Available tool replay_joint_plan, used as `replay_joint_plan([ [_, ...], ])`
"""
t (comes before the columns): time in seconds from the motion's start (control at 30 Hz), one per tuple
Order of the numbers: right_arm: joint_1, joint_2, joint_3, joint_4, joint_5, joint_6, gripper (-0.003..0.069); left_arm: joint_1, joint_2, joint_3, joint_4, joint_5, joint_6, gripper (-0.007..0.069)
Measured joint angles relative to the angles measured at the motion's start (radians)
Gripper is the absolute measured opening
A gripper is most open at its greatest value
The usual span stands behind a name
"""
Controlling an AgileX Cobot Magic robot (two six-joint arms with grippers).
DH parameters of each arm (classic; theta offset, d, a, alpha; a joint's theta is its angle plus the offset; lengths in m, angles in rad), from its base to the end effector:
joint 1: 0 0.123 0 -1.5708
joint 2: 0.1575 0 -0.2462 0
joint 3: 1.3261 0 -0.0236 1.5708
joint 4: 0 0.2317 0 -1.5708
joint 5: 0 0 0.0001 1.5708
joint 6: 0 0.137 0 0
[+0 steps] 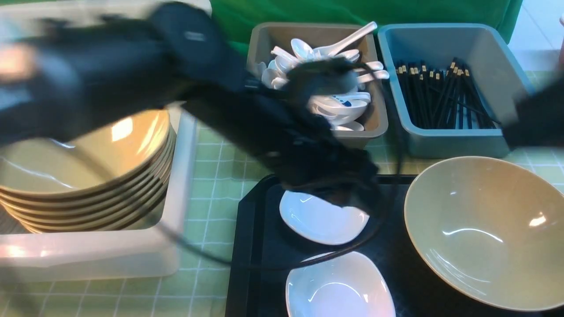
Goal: On green table put chopsticks spoon bowls plates into blue grey white boxes.
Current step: 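Grasp the large bowl on the tray by its rim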
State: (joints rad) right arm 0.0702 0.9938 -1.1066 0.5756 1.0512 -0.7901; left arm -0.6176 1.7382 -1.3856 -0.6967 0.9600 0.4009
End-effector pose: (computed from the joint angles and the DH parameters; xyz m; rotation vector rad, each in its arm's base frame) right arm 0.2035 0.0792 0.3327 -0.8372 2.0969 0.3602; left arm 0.2530 -0.2681 0.2146 0.9458 2.5583 -0.9451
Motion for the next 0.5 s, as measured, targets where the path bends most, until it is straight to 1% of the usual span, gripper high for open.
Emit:
replay_joint_plan([
  [0.07,0.0,-0.098,0.105,-0.001,-0.053,-0.001,0.0148,-0.009,0.081,-0.064,-0.001,0.012,-0.006,0.0437],
  [0.13,0.0,-0.18,0.196,-0.001,-0.096,0.004,0.0072,-0.01,0.171,-0.138,-0.015,0.029,-0.012,0.0437],
  [0.17,0.0,-0.188,0.21,-0.001,-0.104,0.004,0.0062,-0.01,0.18,-0.145,-0.016,0.029,-0.011,0.0437],
  [0.2,0.0,-0.246,0.256,-0.001,-0.138,0.004,0.0036,-0.01,0.251,-0.203,-0.024,0.037,-0.018,0.0437],
  [0.3,0.0,-0.285,0.292,-0.005,-0.158,0.003,0.0026,-0.01,0.342,-0.278,-0.029,0.04,-0.021,0.0435],
  [0.33,0.0,-0.3,0.302,-0.009,-0.167,0.003,0.0025,-0.01,0.409,-0.333,-0.031,0.04,-0.016,0.043],
  [0.37,0.0,-0.302,0.304,-0.01,-0.169,0.003,0.0025,-0.01,0.409,-0.333,-0.031,0.04,-0.014,0.043],
  [0.4,0.0,-0.305,0.309,-0.013,-0.178,0.003,0.0025,-0.01,0.459,-0.376,-0.036,0.045,0.007,0.042],
  [0.43,0.0,-0.306,0.309,-0.018,-0.182,0.003,0.0025,-0.01,0.481,-0.395,-0.042,0.049,0.014,0.0402],
  [0.5,0.0,-0.306,0.309,-0.031,-0.195,0.003,0.0025,-0.01,0.522,-0.439,-0.048,0.07,0.036,0.0326],
])
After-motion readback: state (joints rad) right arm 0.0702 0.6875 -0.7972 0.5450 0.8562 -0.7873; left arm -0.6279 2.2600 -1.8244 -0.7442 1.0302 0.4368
